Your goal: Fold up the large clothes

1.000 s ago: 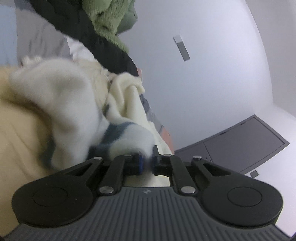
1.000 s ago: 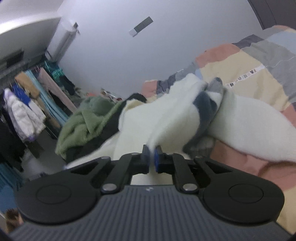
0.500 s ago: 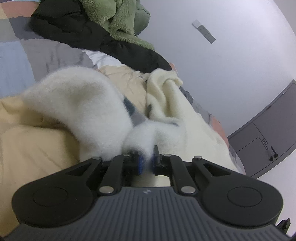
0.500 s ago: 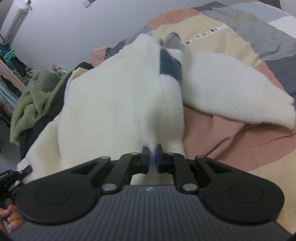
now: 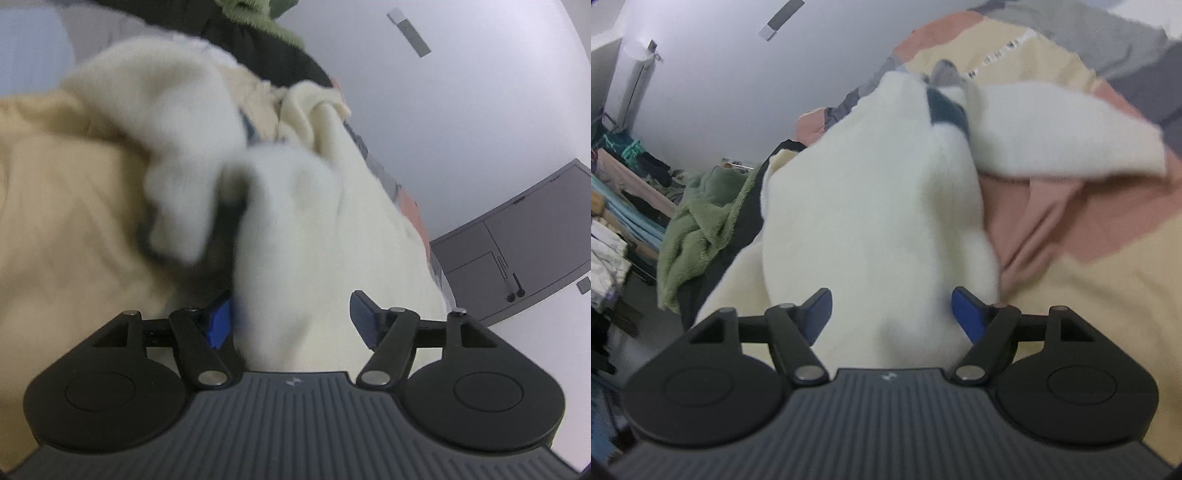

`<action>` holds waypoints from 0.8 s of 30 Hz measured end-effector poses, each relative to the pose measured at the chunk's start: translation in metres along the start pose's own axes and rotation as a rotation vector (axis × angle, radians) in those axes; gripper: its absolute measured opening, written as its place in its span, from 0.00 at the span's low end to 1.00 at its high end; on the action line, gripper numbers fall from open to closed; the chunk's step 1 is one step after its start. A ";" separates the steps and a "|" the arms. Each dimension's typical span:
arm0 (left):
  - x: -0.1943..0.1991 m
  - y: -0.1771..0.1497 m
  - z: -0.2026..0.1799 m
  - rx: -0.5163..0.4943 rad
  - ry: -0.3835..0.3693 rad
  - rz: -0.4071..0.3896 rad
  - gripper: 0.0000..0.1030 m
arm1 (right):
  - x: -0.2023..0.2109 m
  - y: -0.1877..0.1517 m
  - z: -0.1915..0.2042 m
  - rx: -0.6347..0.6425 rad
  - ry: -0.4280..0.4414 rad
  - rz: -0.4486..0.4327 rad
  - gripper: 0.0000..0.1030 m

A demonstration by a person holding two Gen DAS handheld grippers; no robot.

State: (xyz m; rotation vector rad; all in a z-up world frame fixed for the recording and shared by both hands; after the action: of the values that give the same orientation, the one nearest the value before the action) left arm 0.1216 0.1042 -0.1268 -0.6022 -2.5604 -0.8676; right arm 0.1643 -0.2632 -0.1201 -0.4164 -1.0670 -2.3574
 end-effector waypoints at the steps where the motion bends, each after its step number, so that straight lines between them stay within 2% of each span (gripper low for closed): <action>1: -0.001 -0.005 0.002 0.014 -0.002 0.014 0.70 | 0.003 -0.004 -0.001 -0.007 -0.003 -0.001 0.72; 4: -0.010 -0.013 0.004 0.047 -0.011 0.062 0.70 | 0.007 -0.010 -0.006 -0.034 -0.029 0.007 0.72; 7: -0.017 -0.016 0.003 0.041 -0.005 0.073 0.70 | 0.005 -0.014 -0.012 -0.064 -0.063 0.027 0.73; 11: -0.027 -0.023 0.005 0.048 0.003 0.091 0.70 | -0.004 -0.023 -0.019 -0.104 -0.072 0.096 0.73; 16: -0.047 -0.033 0.010 0.116 -0.047 0.137 0.69 | -0.024 -0.036 -0.016 -0.145 0.022 0.170 0.72; 17: -0.052 -0.036 0.011 0.127 -0.045 0.147 0.65 | -0.031 -0.039 -0.020 -0.159 0.017 0.187 0.72; 18: -0.054 -0.038 0.010 0.130 -0.046 0.147 0.56 | -0.036 -0.040 -0.023 -0.177 0.015 0.188 0.72; 19: -0.054 -0.039 0.008 0.121 -0.048 0.144 0.51 | -0.039 -0.039 -0.024 -0.190 0.028 0.182 0.72; 20: -0.053 -0.038 0.004 0.103 -0.053 0.133 0.39 | -0.041 -0.037 -0.022 -0.186 0.042 0.177 0.72; 21: -0.051 -0.037 0.000 0.085 -0.065 0.122 0.31 | -0.042 -0.037 -0.018 -0.167 0.051 0.178 0.65; 22: -0.047 -0.034 -0.004 0.074 -0.082 0.106 0.28 | -0.042 -0.035 -0.013 -0.136 0.069 0.185 0.57; 24: -0.041 -0.025 -0.010 0.091 -0.124 0.078 0.13 | -0.037 -0.028 -0.008 -0.116 0.100 0.163 0.20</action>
State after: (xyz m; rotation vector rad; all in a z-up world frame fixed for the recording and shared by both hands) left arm 0.1456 0.0691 -0.1505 -0.7436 -2.6499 -0.7037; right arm 0.1780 -0.2416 -0.1598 -0.4068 -0.8223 -2.2754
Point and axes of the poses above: each gripper's, at about its wrist camera, not at the fingertips, and x roughly against the way its jaws point, z to its left, y to its top, the point moved 4 cm from there along -x, roughly the way its jaws point, and after that the axes turned 7 degrees about -z, right-handed, at the moved point
